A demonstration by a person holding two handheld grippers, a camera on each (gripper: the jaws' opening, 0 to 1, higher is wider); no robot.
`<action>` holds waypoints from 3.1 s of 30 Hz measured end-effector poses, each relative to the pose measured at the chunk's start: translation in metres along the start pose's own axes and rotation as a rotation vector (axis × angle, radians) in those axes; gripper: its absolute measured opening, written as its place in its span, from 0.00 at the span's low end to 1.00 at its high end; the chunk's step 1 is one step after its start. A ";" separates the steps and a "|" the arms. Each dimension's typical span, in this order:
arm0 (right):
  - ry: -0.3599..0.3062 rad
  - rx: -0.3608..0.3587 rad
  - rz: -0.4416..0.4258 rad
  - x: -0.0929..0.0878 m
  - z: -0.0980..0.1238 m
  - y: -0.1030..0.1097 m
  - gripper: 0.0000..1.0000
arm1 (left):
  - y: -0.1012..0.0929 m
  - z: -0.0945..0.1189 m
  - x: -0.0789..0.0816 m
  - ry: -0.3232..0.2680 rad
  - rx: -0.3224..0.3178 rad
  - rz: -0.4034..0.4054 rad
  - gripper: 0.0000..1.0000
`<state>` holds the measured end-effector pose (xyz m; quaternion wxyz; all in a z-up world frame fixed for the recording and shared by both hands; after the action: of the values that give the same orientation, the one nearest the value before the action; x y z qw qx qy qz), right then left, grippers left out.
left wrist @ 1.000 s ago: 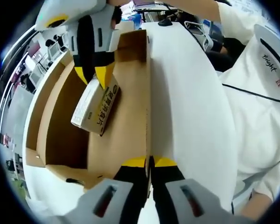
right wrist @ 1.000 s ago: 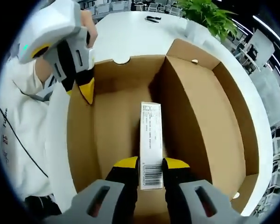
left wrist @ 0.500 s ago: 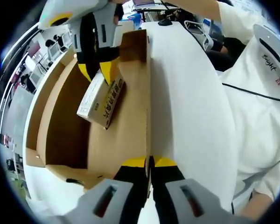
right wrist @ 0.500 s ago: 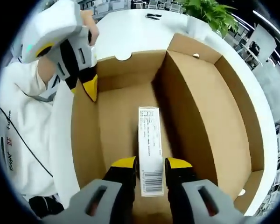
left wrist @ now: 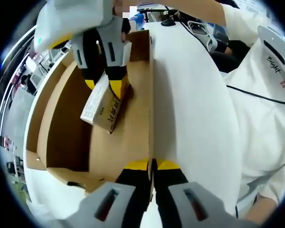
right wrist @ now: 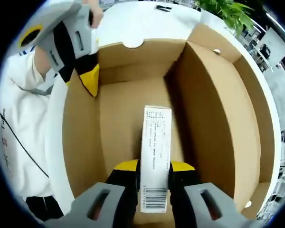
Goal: Operate the shoe box by opening the lid, removing the specified soft item, and placing it in the target area until the item is outside and the box remains undamaged.
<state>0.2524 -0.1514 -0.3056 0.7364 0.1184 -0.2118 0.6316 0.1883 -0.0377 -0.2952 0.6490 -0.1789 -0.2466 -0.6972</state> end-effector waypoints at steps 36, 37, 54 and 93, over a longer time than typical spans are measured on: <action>0.291 -0.020 -0.125 -0.008 -0.021 0.004 0.22 | -0.001 0.000 -0.001 0.007 -0.002 0.012 0.02; 0.290 -0.019 -0.120 -0.008 -0.021 0.005 0.22 | -0.001 0.000 -0.001 0.007 -0.002 0.012 0.02; 0.195 -0.044 -0.182 -0.011 -0.015 0.018 0.22 | 0.001 0.000 -0.001 0.007 0.003 0.009 0.02; 0.116 0.116 0.185 -0.008 0.050 0.021 0.22 | 0.000 0.000 -0.002 0.008 -0.001 0.012 0.02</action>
<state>0.2233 -0.1768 -0.2672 0.6777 0.1041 -0.1421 0.7139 0.1884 -0.0359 -0.2958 0.6540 -0.1780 -0.2425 -0.6941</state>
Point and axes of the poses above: the point that each gripper's makers call its tool centre point, and the gripper's own axes: z roughly backward along the fingers, y roughly to its left, x roughly out of its top, the point moved 2 cm from there along z, roughly backward along the fingers, and after that the axes turned 11 degrees about -y, right-handed, at the moved point
